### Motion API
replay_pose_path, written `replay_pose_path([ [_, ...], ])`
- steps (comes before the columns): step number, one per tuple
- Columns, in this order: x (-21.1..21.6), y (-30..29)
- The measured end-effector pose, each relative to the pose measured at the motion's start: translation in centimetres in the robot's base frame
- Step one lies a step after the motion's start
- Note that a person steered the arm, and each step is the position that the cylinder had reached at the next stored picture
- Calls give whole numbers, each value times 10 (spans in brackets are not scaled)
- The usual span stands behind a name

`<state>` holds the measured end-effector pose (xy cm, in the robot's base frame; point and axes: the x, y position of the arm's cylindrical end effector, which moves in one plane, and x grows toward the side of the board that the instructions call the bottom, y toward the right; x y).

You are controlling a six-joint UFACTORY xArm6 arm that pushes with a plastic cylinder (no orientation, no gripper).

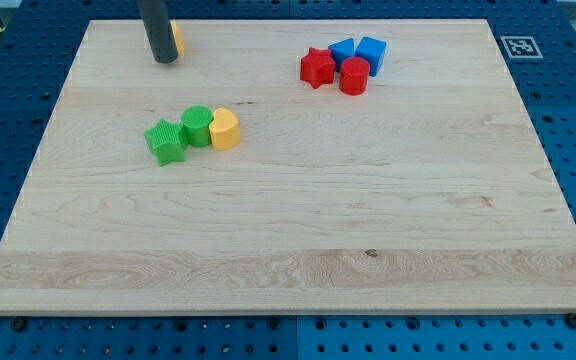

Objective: Touch the right side of yellow hexagon

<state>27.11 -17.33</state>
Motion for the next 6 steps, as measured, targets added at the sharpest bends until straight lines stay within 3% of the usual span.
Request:
replay_pose_path([
  [2, -12, 5],
  [3, -14, 52],
  [4, -32, 60],
  [6, -58, 42],
])
